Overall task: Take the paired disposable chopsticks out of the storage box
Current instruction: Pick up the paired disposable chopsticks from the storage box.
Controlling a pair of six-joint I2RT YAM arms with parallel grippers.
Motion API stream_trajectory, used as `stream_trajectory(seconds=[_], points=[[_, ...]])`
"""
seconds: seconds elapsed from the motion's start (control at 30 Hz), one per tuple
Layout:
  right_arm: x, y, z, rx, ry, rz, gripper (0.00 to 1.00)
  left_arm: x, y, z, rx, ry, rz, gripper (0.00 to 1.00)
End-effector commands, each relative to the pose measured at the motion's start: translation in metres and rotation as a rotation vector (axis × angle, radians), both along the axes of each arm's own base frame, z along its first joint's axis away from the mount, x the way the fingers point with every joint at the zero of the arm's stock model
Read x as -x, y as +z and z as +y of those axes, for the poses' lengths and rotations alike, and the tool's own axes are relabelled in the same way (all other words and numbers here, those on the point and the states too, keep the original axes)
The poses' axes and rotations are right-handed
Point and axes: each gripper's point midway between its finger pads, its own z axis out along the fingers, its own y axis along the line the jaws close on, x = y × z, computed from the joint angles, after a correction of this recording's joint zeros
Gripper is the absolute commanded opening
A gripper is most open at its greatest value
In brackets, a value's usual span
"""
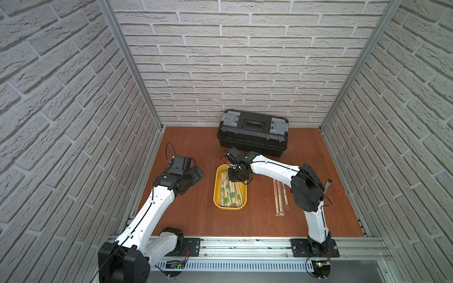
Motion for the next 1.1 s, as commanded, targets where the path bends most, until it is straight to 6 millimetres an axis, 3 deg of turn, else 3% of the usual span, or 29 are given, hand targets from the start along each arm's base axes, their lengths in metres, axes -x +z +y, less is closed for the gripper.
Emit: stream_trajectory(seconds=[0.0,0.23,0.47,0.7,0.73,0.87,1.07], points=[[-0.004,-0.009,-0.003,0.018,-0.003,-0.004,0.29,-0.005,0.003,-0.003,0.001,-0.018,-0.025,0.98],[-0.006,-0.017,0.001,0.001,-0.007,0.013,0.29,-0.005,0.003,-0.006,0.005,-0.023,-0.025,0.98],[-0.004,-0.007,0.002,-0.025,-0.005,0.009,0.15,-0.005,0.004,-0.007,0.005,-0.028,-0.028,0.98],[-0.002,0.030,-0.006,-0.056,-0.015,-0.050,0.09,-0.005,0.005,-0.007,-0.002,-0.038,-0.028,0.98],[-0.002,0.044,-0.007,-0.072,-0.017,-0.076,0.09,-0.006,0.006,-0.007,-0.008,-0.042,-0.033,0.98],[-0.001,0.068,-0.015,-0.087,-0.027,-0.128,0.08,-0.009,0.010,-0.006,-0.031,-0.065,-0.047,0.98],[0.005,0.085,-0.044,-0.067,-0.059,-0.171,0.08,-0.012,0.013,-0.007,-0.073,-0.112,-0.050,0.98]])
